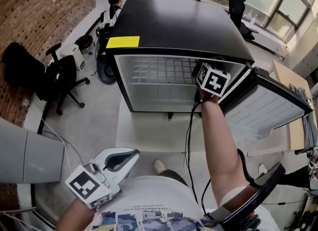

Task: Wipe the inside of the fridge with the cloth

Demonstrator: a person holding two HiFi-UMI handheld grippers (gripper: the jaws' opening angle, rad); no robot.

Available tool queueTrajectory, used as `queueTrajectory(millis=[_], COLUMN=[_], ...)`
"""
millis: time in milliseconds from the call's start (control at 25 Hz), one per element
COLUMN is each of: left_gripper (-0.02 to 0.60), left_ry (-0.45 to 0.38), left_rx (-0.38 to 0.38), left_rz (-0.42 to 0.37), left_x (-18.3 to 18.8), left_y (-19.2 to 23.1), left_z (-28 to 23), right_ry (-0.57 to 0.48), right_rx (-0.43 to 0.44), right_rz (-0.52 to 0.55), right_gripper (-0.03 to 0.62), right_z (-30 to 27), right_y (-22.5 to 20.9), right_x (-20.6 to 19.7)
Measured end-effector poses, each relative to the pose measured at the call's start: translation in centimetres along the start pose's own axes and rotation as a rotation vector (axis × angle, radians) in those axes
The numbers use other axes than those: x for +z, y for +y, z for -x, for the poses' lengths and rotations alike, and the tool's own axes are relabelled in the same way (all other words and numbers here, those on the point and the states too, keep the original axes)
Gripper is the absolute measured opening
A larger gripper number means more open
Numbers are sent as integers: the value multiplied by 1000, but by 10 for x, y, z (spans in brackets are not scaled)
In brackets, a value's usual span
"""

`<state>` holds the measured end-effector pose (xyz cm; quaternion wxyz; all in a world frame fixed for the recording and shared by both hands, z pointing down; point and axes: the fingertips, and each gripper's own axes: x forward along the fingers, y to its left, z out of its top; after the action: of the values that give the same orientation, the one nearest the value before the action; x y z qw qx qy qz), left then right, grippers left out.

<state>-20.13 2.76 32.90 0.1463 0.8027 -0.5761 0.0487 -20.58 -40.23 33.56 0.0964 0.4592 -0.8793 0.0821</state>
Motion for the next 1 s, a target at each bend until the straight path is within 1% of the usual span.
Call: queueTrajectory(millis=[160, 320, 480, 640, 840, 1000], left_gripper=[6, 6, 6, 6, 6, 6], left_ry=[-4, -9, -8, -13, -20, -28], left_rx=[-11, 5, 33, 67, 135, 181], left_rz=[-10, -6, 1, 9, 20, 31], left_x=[3, 1, -5, -11, -19, -24], left_y=[-3, 0, 2, 5, 8, 12], left_z=[-1, 9, 25, 42, 66, 90], right_ry=[-6, -37, -72, -78, -41, -12], right_rx=[10, 72, 175, 284, 425, 476], right_rz=[14, 14, 0, -22, -63, -77], right_gripper=[52, 52, 52, 52, 52, 52], right_z=[5, 16, 30, 40, 42, 44], right_y=[3, 26, 76, 128, 188, 223], right_x=[3, 13, 27, 29, 13, 0])
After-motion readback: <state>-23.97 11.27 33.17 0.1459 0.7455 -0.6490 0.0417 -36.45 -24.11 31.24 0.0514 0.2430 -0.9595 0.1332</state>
